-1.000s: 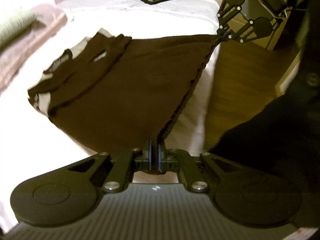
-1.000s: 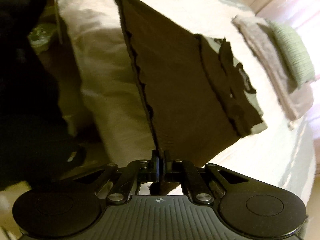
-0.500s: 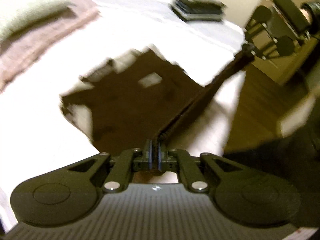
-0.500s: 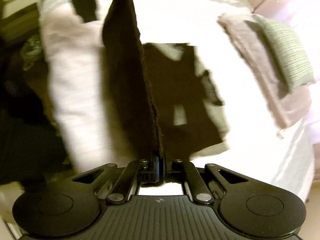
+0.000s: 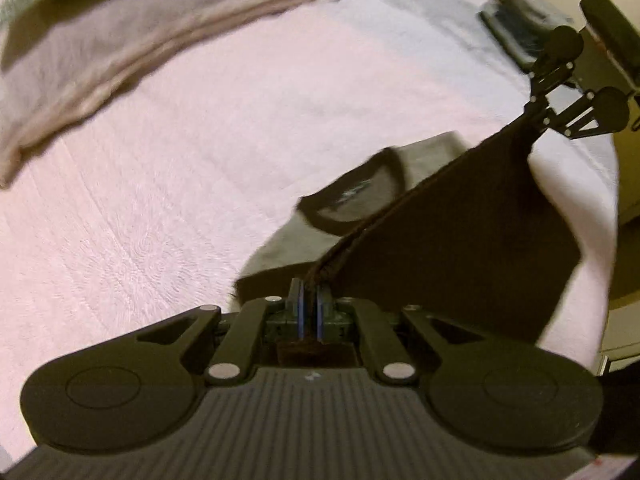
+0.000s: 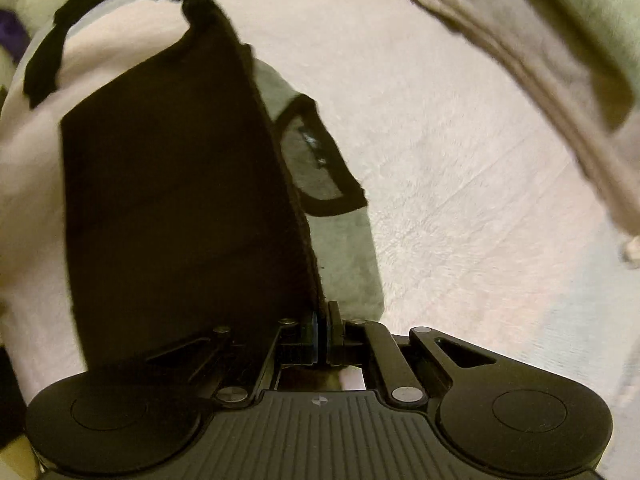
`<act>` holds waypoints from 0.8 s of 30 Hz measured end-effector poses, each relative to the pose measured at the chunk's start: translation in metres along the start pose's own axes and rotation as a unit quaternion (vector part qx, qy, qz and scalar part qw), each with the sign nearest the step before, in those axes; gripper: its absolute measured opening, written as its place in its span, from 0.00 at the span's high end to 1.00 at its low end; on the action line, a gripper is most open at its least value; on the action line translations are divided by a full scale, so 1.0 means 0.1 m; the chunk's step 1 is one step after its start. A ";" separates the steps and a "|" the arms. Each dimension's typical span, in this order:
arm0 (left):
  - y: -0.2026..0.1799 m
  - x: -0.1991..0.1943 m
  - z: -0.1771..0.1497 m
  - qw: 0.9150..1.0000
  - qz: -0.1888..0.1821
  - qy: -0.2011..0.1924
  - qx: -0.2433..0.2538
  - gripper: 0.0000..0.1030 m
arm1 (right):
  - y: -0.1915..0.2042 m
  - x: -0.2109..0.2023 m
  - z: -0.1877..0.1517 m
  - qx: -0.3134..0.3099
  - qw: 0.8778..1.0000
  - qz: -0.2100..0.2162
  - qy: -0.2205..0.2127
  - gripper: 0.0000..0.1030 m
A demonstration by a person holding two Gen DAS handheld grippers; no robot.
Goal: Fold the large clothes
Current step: 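Fold the hem up over the collar with both grippers and release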
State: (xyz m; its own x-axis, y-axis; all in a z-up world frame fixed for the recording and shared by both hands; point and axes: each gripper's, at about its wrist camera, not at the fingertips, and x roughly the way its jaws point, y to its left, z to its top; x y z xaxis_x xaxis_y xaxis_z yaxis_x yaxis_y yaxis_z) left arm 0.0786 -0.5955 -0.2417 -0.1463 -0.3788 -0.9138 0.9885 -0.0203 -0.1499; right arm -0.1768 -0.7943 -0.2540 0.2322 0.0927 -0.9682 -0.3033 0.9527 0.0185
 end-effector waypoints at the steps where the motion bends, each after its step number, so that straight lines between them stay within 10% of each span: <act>1: 0.08 0.14 0.02 1.000 -0.002 0.011 -0.004 0.97 | -0.10 0.11 0.01 0.005 1.000 0.008 0.001 1.00; 24: 0.62 0.93 -0.06 0.998 -0.019 0.020 -0.054 0.96 | -0.74 0.62 -0.14 0.160 0.985 0.057 -0.028 1.00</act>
State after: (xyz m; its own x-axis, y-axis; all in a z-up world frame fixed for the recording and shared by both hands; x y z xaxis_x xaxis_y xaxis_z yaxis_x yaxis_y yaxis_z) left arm 0.1262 -0.6267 -0.3381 -0.1876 -0.3414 -0.9210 0.9726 0.0663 -0.2228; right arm -0.1531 -0.8630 -0.3191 0.2662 0.2123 -0.9403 -0.0259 0.9767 0.2132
